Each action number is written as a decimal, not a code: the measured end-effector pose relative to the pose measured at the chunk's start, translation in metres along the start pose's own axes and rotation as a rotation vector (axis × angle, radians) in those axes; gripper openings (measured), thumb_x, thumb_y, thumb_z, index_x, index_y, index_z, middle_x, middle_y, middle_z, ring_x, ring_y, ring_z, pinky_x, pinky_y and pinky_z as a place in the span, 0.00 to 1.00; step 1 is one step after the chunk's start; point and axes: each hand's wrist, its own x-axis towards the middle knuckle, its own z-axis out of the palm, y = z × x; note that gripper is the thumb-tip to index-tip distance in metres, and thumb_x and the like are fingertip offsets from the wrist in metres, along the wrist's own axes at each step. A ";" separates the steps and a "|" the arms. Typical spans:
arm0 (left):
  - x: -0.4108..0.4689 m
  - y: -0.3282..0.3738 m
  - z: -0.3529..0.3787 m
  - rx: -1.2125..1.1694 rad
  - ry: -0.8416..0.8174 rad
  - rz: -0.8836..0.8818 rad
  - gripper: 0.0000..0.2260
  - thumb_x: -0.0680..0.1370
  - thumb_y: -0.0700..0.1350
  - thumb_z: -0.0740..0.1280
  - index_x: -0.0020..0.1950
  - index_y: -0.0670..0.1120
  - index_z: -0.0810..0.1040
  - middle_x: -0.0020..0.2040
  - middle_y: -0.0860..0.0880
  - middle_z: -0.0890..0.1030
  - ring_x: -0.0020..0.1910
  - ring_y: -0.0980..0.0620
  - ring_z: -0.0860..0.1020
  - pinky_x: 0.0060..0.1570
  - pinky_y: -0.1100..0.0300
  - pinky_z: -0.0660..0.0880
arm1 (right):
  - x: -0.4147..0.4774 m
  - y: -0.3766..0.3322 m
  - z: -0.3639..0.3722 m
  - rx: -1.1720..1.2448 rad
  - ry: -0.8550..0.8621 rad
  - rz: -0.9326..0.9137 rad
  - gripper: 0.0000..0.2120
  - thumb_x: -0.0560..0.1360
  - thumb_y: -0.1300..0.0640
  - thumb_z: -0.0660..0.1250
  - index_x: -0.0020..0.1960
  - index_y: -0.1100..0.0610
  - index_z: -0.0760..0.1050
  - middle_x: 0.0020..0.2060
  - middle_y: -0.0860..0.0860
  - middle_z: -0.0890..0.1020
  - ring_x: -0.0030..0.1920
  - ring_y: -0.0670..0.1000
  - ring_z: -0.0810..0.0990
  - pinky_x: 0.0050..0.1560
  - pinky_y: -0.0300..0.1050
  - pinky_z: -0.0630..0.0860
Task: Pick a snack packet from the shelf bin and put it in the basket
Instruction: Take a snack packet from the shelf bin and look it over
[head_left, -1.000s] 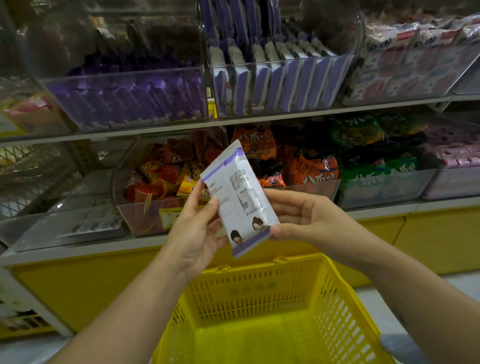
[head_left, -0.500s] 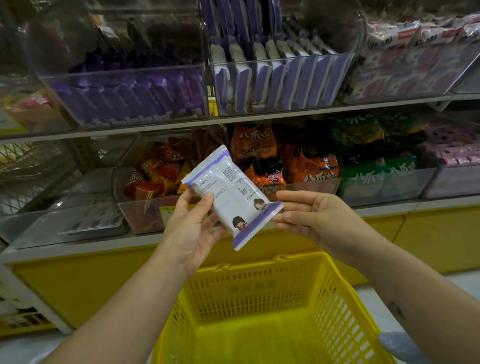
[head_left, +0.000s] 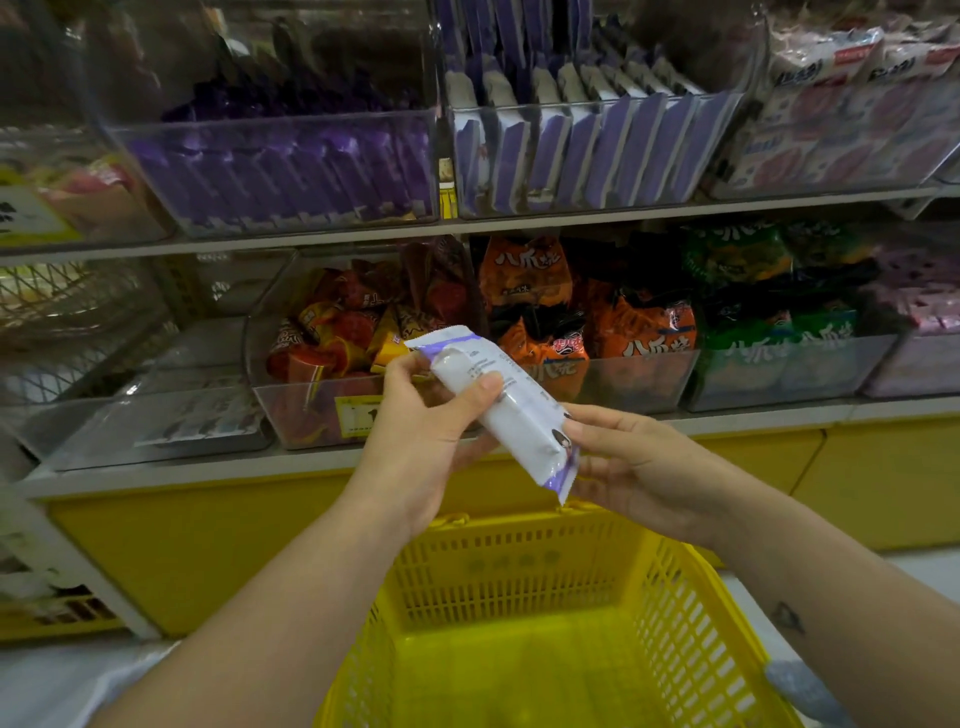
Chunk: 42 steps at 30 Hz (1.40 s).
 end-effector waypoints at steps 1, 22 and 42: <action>0.001 0.000 -0.001 0.039 0.003 0.030 0.21 0.70 0.39 0.74 0.59 0.49 0.70 0.54 0.47 0.80 0.44 0.55 0.84 0.36 0.56 0.81 | 0.000 0.000 0.000 0.022 -0.016 0.016 0.15 0.67 0.56 0.71 0.54 0.55 0.83 0.52 0.56 0.85 0.46 0.50 0.84 0.41 0.41 0.81; -0.016 -0.033 0.007 0.554 -0.402 -0.028 0.32 0.75 0.40 0.70 0.62 0.72 0.59 0.50 0.74 0.78 0.50 0.66 0.80 0.46 0.67 0.78 | -0.004 0.006 0.023 -0.099 0.042 -0.228 0.14 0.78 0.46 0.56 0.62 0.40 0.72 0.56 0.44 0.83 0.57 0.46 0.82 0.47 0.41 0.81; -0.007 -0.021 0.001 0.516 -0.151 -0.084 0.08 0.79 0.44 0.63 0.58 0.51 0.75 0.50 0.51 0.84 0.41 0.49 0.85 0.51 0.48 0.79 | -0.006 0.009 0.022 -0.294 -0.090 -0.277 0.20 0.79 0.44 0.56 0.71 0.41 0.66 0.63 0.45 0.79 0.63 0.48 0.78 0.61 0.45 0.77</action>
